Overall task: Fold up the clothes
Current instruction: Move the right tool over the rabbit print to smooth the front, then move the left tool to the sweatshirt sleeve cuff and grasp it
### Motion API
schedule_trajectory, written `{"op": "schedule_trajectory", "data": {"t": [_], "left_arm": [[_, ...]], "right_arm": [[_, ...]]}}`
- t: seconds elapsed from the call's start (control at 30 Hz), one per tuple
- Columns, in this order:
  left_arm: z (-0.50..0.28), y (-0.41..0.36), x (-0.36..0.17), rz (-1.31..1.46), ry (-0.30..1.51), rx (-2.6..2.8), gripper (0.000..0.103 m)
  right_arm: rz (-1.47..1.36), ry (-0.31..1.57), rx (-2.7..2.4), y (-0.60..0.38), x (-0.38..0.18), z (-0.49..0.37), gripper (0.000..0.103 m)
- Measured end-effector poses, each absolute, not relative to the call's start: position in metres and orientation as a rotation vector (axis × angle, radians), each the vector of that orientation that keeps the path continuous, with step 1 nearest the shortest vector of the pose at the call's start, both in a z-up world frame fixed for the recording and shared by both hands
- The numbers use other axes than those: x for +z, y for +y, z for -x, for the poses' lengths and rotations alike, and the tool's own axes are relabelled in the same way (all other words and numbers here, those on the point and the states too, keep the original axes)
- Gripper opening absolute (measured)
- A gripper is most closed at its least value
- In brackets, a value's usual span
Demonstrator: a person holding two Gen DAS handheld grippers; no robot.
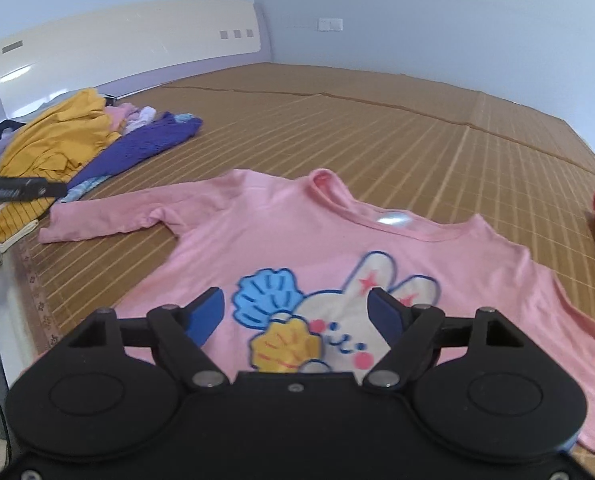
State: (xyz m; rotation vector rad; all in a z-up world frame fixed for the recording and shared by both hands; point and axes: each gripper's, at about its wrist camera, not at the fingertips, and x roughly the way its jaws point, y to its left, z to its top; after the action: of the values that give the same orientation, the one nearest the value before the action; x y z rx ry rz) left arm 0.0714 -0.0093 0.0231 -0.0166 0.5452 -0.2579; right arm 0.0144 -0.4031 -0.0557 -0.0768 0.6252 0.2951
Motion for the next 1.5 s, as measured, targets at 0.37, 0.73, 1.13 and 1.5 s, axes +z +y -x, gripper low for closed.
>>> {"op": "schedule_trajectory", "data": {"t": [0.37,0.73,1.13,1.5], "left_arm": [[-0.120,-0.040,-0.027,-0.173,0.658,-0.286,0.076],[-0.128,0.025,-0.036,-0.168,0.636,-0.167,0.077],[-0.115,0.073,-0.020,0.148,0.594,-0.172,0.077],[-0.092,0.097,-0.012,0.323,0.673,-0.119,0.077]], "right_arm": [[0.196,0.713,0.250,-0.381,-0.108,-0.034,0.083],[0.142,0.712,0.270,-0.394,-0.116,-0.039,0.090],[0.133,0.677,0.289,-0.398,-0.121,-0.034,0.094],[0.132,0.668,0.317,-0.397,-0.122,-0.032,0.103]]}}
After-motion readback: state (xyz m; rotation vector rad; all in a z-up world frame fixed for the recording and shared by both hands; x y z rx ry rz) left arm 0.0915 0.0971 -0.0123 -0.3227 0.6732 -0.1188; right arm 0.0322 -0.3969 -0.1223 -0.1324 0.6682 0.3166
